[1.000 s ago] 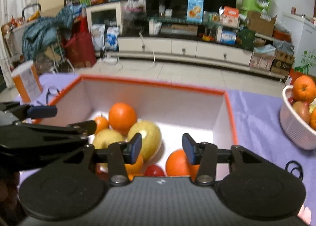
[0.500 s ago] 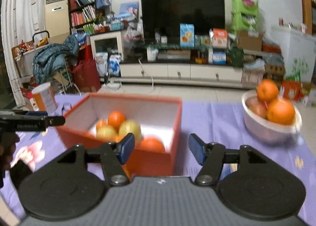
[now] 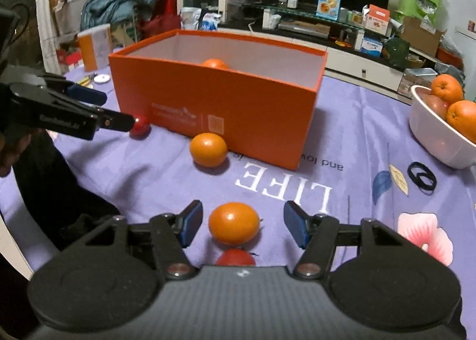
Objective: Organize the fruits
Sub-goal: 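Move both grippers back from the box toward the fruit on the cloth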
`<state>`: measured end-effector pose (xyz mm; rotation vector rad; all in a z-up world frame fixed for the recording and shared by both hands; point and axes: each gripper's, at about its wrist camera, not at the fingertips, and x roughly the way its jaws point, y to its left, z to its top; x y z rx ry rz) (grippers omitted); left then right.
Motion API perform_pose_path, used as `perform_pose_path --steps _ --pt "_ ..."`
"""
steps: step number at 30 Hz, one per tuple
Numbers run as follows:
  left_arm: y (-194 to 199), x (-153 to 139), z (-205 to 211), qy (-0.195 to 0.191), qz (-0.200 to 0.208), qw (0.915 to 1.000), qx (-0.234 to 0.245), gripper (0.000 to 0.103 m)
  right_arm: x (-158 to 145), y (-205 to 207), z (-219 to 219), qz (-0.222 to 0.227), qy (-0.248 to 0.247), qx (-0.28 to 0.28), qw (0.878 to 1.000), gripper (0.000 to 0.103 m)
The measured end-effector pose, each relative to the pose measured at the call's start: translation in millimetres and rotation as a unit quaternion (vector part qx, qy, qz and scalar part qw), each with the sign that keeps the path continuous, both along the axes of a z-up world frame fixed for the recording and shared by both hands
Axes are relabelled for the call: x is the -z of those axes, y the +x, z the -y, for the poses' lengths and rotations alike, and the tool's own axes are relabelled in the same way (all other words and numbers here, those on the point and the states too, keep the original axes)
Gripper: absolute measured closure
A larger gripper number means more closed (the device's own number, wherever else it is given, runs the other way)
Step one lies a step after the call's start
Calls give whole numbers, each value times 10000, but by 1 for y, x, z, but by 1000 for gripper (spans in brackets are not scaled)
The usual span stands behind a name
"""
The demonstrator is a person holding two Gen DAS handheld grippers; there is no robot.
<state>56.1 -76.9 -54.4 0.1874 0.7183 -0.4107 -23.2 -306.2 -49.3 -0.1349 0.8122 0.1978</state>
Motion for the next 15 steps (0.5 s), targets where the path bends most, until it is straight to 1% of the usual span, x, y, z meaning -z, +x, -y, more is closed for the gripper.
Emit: perform_pose_path --steps 3,6,9,11,14,15 --pt "6 2 -4 -49 -116 9999 -33 49 4 5 0 -106 34 -66 9999 40" --pt "8 1 -4 -154 -221 9996 58 49 3 5 1 -198 86 -42 9998 40" --pt "7 3 1 -29 -189 9996 229 49 5 -2 3 -357 80 70 9993 41" --pt "8 5 1 47 -177 9995 252 49 6 -8 4 -438 17 132 9990 41" --pt "14 7 -4 16 -234 9995 208 53 9 -13 6 -619 30 330 9975 45" --pt "16 8 -6 -18 -253 9995 188 56 11 -12 6 -717 18 421 9965 46"
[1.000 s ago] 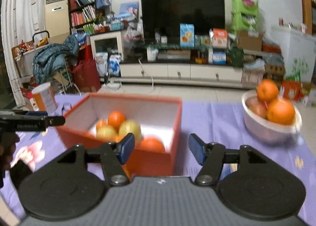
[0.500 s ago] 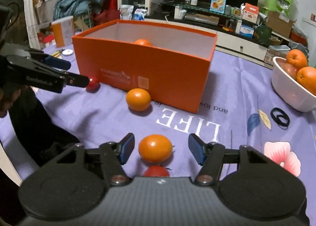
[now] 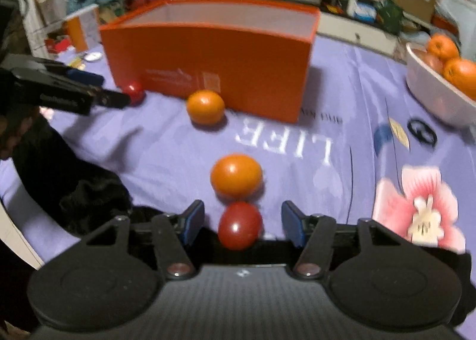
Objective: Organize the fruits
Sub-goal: 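Move both grippers back from the box toward the fruit on the cloth, then close the right gripper on a red cherry tomato while the left gripper grasps a tangerine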
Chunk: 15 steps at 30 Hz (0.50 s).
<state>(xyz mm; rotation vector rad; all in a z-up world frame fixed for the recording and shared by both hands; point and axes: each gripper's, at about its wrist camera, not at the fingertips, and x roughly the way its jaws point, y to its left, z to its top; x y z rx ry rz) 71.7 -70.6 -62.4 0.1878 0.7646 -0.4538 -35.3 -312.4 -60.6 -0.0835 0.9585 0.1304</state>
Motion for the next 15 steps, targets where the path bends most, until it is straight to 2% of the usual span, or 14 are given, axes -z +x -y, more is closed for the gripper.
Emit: perform_pose_path --steps 5,10,12,14,15 --pt "6 3 -4 -210 -137 9997 61 63 2 2 0 -157 123 137 9997 53" --pt "1 -1 6 -303 7 9991 282 63 3 3 3 -193 186 188 9995 57" --pt "-3 -3 14 -252 122 9984 501 63 3 3 2 -198 143 176 9995 62" --pt "-6 -3 22 -152 224 9977 623 63 2 3 2 -193 121 171 9996 73" --pt "-7 -3 24 -134 246 9971 704 64 2 3 2 -208 137 165 9996 73"
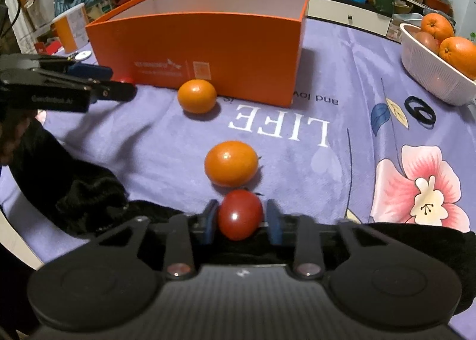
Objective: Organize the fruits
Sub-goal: 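Close the right gripper on a red cherry tomato while the left gripper grasps a tangerine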
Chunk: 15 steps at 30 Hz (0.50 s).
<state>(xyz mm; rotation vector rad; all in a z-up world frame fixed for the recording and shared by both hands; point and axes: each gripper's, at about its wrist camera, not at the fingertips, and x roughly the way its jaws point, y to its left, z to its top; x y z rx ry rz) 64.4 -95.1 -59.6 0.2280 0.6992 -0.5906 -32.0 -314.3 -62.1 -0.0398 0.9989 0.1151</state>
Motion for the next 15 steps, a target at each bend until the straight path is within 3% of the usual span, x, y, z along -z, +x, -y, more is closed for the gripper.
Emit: perform_pose_path --steps 6,10,15 --pt "-22 -11 27 -665 4 9939 881 63 -4 1 1 11 42 30 10000 73" --pt "-42 -7 66 -395 140 9867 1569 65 -11 -2 12 168 -179 271 9993 73" --pt "-51 7 100 -188 -9 9810 1931 75 -21 -1 41 395 -169 726 9964 73"
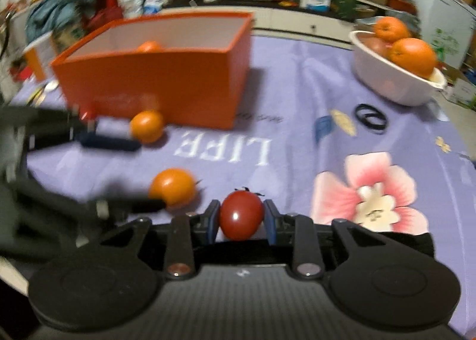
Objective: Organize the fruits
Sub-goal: 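Close the right gripper on a red cherry tomato while the left gripper grasps a tangerine, then carry the tangerine with the left gripper while the right gripper carries the tomato over the box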
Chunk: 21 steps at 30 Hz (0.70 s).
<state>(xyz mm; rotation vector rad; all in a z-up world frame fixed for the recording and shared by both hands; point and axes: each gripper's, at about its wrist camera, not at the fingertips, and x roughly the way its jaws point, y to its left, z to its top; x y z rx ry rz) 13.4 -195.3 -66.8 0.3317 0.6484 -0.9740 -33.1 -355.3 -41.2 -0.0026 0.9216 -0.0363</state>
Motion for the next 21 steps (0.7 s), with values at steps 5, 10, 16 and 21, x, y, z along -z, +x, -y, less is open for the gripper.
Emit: perform_pose_path --steps 5,10,16,21 --pt "6 18 20 329 -77 9994 -114 82 -4 1 12 118 94 153 9998 73" --pt "9 23 19 371 -172 9987 -309 99 -6 2 12 170 127 119 9997 73" --pt "6 -4 7 144 101 9970 -750 99 -13 2 10 313 80 170 9993 73" --pt "16 -34 -13 62 268 9857 -1661 99 -24 7 2 522 -28 216 9984 73"
